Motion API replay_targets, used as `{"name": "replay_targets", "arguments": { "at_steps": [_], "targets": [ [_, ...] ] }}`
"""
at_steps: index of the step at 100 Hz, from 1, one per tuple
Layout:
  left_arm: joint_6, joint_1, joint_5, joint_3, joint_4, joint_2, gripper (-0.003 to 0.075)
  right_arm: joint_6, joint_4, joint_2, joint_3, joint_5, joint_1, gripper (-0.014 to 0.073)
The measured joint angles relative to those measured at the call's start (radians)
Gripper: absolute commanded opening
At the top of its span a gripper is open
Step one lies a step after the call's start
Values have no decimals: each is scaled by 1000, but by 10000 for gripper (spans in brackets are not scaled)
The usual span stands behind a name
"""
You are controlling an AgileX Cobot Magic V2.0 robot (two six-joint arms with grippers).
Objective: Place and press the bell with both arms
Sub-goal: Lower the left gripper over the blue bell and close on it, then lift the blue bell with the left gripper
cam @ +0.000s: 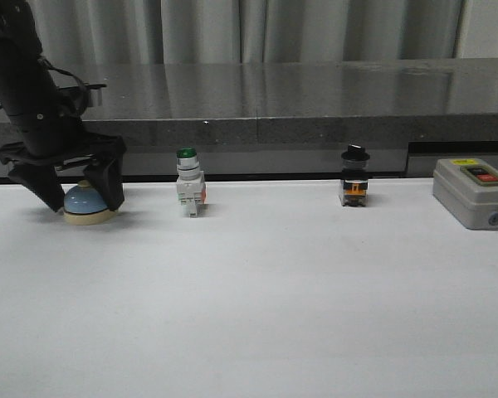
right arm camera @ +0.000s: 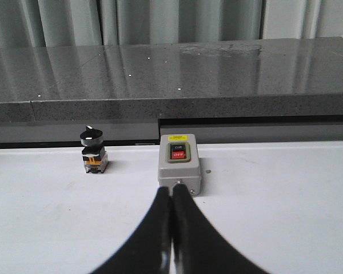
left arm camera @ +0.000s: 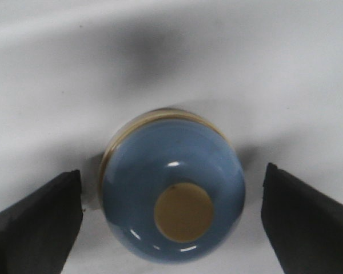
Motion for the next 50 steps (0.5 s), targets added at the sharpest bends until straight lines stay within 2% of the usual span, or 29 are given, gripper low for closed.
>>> {"name": "replay_targets", "arguments": {
  "at_steps": [13,35,50],
  "targets": [
    [2,0,-6,0,0,0,566,0,0,0,0,0,0,-60],
    [2,0,-8,0,0,0,359,0,0,0,0,0,0,-60],
    [2,0,-8,0,0,0,313,0,0,0,0,0,0,-60]
  ]
}}
